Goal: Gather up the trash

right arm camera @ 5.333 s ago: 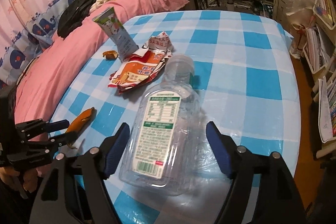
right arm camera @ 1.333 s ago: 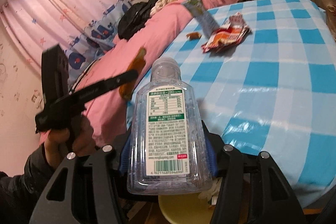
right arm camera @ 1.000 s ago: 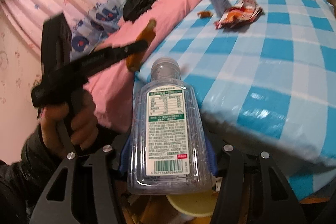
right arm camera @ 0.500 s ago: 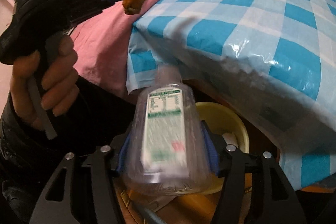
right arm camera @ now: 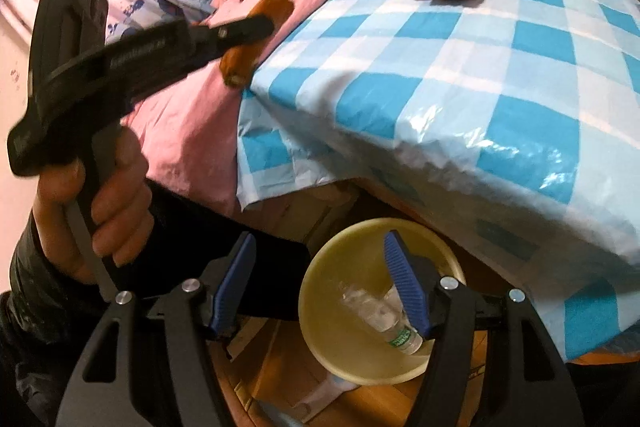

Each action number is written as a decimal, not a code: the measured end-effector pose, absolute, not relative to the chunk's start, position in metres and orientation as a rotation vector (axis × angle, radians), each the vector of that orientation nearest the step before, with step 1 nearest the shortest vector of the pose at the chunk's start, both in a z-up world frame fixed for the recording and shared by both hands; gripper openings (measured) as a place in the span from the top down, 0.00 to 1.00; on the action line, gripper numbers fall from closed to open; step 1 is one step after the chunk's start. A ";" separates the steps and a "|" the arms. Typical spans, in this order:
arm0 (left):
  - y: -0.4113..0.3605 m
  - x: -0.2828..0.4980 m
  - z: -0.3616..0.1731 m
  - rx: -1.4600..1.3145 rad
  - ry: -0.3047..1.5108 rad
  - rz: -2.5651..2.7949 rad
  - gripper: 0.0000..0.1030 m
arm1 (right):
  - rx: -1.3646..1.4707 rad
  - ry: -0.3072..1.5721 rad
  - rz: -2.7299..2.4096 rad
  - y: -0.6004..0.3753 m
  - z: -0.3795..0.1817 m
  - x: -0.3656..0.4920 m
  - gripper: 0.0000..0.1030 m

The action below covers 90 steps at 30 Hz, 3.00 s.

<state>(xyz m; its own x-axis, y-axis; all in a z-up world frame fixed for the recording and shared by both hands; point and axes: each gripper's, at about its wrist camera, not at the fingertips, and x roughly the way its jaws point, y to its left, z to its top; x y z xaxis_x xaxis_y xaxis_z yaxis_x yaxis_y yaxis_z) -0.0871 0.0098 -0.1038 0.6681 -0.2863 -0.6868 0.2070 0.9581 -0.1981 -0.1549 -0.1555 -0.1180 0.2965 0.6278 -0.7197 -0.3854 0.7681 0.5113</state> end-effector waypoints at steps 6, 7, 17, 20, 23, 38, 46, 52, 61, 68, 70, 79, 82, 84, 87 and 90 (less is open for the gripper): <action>0.004 -0.090 -0.107 -0.088 0.815 -0.290 0.84 | 0.302 1.016 0.607 -0.168 -0.112 -0.151 0.34; 0.003 -0.090 -0.108 -0.086 0.820 -0.293 0.84 | 0.314 1.008 0.592 -0.172 -0.111 -0.150 0.33; -0.017 -0.116 -0.134 -0.027 0.947 -0.343 0.84 | 0.417 0.916 0.437 -0.207 -0.102 -0.144 0.33; -0.027 -0.129 -0.147 0.012 1.010 -0.366 0.84 | 0.442 0.909 0.428 -0.214 -0.100 -0.138 0.33; -0.040 -0.143 -0.164 0.057 1.094 -0.397 0.80 | 0.465 0.903 0.439 -0.216 -0.097 -0.127 0.33; -0.056 -0.146 -0.178 0.115 1.152 -0.427 0.48 | 0.785 0.917 0.391 -0.221 -0.114 0.005 0.43; -0.055 -0.140 -0.181 0.088 1.165 -0.431 0.47 | 0.910 0.953 0.341 -0.230 -0.131 0.041 0.91; -0.055 -0.138 -0.183 0.087 1.177 -0.432 0.47 | 0.861 0.799 0.392 -0.274 -0.076 0.021 0.94; -0.055 -0.136 -0.179 0.060 1.157 -0.427 0.46 | 0.784 0.851 0.413 -0.326 -0.061 -0.027 0.94; -0.042 -0.130 -0.170 -0.031 1.102 -0.400 0.43 | 0.722 0.918 0.218 -0.338 -0.074 -0.032 0.41; -0.036 -0.128 -0.166 -0.048 1.075 -0.378 0.41 | 0.677 0.892 0.220 -0.333 -0.065 -0.033 0.41; -0.016 -0.119 -0.160 -0.108 1.010 -0.278 0.41 | 0.474 1.010 0.174 -0.317 -0.089 -0.020 0.40; -0.010 -0.117 -0.160 -0.126 1.001 -0.247 0.41 | 0.398 1.040 0.189 -0.306 -0.096 -0.015 0.47; -0.005 -0.117 -0.159 -0.132 0.996 -0.229 0.40 | 0.347 1.054 0.220 -0.296 -0.097 -0.011 0.68; 0.002 -0.117 -0.157 -0.133 0.989 -0.207 0.40 | 0.303 1.045 0.277 -0.287 -0.093 -0.010 0.86; 0.005 -0.117 -0.149 -0.136 0.957 -0.188 0.40 | 0.272 0.994 0.333 -0.284 -0.077 -0.015 0.92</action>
<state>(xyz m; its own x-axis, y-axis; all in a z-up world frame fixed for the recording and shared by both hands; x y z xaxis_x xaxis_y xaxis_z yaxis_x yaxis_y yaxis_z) -0.1168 0.0053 -0.1487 0.5617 -0.2193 -0.7977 0.0990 0.9751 -0.1984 -0.0152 -0.2836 -0.0772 0.5018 0.3944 -0.7698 -0.1494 0.9161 0.3720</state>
